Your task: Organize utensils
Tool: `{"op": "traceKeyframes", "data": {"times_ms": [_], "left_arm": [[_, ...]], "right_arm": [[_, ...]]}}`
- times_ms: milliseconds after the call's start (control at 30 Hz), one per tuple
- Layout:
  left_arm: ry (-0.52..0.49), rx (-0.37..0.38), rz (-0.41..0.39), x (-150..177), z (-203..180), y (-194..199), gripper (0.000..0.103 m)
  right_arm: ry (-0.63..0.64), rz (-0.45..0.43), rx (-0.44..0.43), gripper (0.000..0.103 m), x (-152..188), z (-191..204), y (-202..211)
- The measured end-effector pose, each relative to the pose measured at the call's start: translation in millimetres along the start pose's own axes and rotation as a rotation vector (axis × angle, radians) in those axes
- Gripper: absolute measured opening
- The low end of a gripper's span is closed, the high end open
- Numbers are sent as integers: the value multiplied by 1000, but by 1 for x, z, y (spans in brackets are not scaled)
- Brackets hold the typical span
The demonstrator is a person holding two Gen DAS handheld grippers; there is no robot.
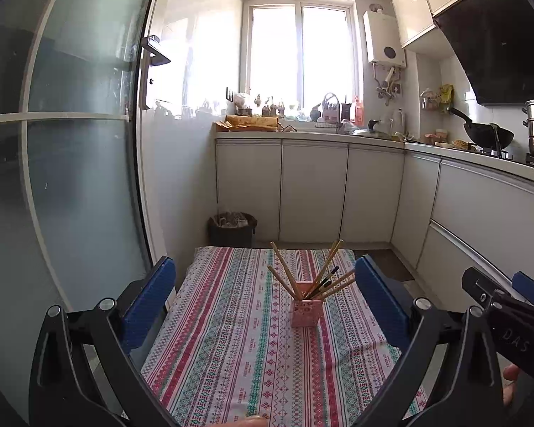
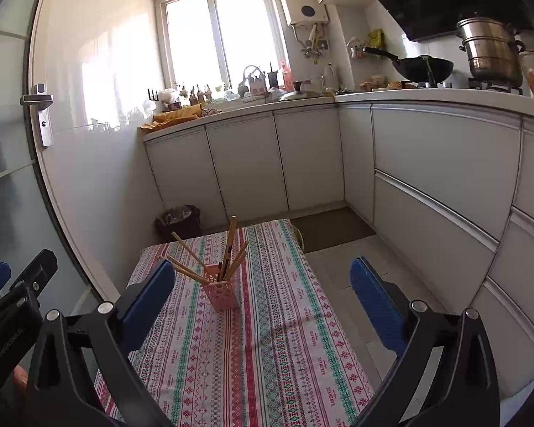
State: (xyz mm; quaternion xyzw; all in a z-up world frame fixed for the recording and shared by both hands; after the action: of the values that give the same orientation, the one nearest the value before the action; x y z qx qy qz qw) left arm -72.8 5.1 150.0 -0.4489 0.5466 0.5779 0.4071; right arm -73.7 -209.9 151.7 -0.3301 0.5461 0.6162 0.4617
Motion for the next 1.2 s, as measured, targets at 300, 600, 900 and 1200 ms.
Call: {"op": "traceKeyframes", "data": {"times_ms": [300,600,900,1200], "left_arm": [[-16,0,21,4,-3,12,96],[-11,-6,8,3,-1,22,96],[-12,-7,6,4,0,23,96],[-7,-2,13,2,2,23,96]], "right_arm": [[-4,4,-14,96,6,-2,17],[3,-6,-18,96,3,-2,31],[6,0,-20,96,1,-2,33],[6,8,-31,96,2,0,34]]}}
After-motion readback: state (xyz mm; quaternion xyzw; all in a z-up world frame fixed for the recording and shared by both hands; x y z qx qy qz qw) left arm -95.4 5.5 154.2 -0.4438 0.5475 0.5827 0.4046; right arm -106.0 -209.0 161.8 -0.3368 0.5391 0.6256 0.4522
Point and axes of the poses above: each gripper's, at about its wrist camera, not at the fingertips, and y roughly against the way its jaws point, z to its left, x to its underside, the point moved 1 cm from there along -y, roughly the way its jaws point, and after that the axes turned 3 degrees about -x, right-handed, at the moved point
